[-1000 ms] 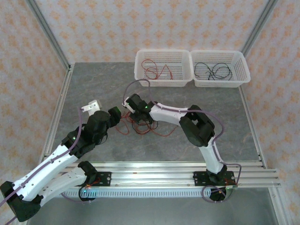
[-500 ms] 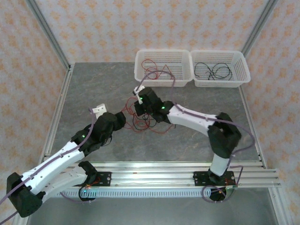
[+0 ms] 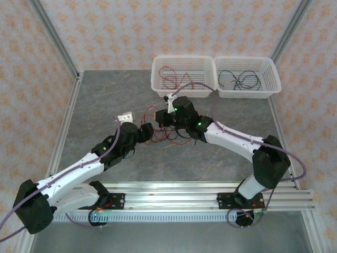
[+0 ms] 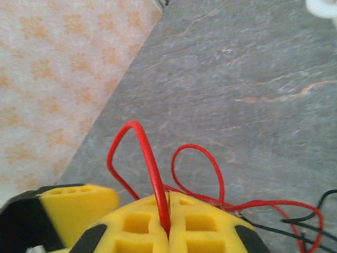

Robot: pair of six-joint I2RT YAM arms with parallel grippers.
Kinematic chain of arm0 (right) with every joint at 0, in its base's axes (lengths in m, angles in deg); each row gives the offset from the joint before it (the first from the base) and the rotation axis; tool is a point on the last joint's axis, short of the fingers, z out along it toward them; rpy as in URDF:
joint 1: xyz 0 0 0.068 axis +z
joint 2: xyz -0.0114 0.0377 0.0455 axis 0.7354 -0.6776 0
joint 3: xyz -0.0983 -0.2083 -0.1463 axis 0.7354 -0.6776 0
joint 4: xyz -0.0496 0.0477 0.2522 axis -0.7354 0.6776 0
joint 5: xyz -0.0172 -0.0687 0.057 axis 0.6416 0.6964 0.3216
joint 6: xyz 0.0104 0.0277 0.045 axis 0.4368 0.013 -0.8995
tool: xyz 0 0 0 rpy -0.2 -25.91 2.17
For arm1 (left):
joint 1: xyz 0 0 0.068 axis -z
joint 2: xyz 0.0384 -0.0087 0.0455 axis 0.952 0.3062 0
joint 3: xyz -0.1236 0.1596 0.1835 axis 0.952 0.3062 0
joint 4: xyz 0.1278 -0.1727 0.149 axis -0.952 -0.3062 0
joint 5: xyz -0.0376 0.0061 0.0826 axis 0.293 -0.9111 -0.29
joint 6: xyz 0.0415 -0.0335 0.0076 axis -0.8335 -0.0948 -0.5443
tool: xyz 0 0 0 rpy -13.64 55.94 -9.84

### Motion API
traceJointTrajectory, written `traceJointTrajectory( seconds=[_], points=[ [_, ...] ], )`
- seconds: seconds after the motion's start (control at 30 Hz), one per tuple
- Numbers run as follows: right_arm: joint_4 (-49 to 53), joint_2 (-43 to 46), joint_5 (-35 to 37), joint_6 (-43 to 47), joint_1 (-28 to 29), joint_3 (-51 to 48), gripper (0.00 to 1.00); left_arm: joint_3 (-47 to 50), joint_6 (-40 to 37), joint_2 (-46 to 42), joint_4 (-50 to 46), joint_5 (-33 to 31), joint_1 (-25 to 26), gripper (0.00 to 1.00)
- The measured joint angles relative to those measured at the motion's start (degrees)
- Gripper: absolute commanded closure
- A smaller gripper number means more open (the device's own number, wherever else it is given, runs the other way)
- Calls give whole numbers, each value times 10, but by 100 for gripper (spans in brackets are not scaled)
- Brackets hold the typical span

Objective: Untangle the cables

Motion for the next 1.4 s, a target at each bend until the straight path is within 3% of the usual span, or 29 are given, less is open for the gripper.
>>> traceJointTrajectory(
  seconds=[0.4, 1.03, 1.13, 1.4],
  points=[
    [-37, 34, -64, -132, -37, -20, 100, 0, -154, 52, 148, -14, 15, 20],
    [-60, 124, -90, -195, -42, -24, 100, -33, -231, 198, 242, -102, 19, 24],
    [-38, 153, -72, -186, -42, -24, 100, -33, -227, 215, 245, -129, 19, 30],
    [28, 231, -20, -153, -42, -18, 100, -5, -212, 224, 257, -191, 19, 64]
  ],
)
